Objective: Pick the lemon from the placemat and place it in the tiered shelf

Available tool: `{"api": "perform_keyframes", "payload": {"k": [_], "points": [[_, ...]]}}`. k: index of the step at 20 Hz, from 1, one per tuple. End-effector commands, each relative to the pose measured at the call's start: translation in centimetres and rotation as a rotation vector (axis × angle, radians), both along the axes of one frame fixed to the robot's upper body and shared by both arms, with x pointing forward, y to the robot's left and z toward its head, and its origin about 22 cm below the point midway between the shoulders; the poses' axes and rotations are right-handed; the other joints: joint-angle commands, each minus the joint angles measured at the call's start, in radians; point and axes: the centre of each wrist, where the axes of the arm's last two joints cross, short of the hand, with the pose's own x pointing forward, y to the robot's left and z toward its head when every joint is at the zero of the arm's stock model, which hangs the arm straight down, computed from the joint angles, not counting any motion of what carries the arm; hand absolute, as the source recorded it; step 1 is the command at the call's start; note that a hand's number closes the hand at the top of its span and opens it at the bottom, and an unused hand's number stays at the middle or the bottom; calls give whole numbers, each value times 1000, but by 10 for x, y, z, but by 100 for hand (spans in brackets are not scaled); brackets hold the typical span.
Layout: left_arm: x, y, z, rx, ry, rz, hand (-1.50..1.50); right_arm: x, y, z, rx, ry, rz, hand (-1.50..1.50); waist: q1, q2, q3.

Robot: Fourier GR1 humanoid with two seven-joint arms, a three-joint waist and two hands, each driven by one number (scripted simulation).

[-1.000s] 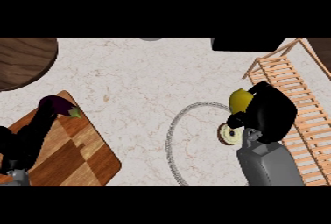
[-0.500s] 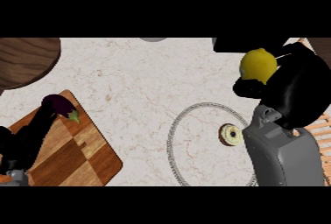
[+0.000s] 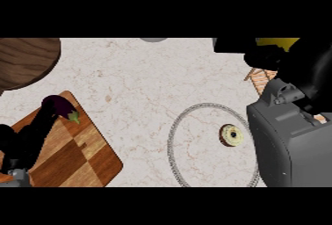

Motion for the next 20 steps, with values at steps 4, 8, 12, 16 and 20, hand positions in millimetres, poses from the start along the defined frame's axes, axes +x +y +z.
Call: {"api": "perform_keyframes", "payload": {"k": [4, 8, 12, 16, 20], "points": [[3, 4, 8, 6, -2, 9, 0, 7, 17, 40, 37, 132, -338, 150, -11, -6, -1], [0, 2, 3, 4, -15, 8, 0, 11, 5, 59, 49, 180, -347, 150, -17, -1, 0], [-11, 11, -1, -4, -3, 21, 0, 10, -9, 65, 46, 210, -378, 150, -21, 0, 2], [1, 7, 3, -7, -14, 48, 0, 17, -15, 87, 40, 214, -429, 150, -30, 5, 2], [-8, -3, -1, -4, -20, 7, 0, 24, -33, 73, 18, 269, -469, 150, -25, 6, 3]]}}
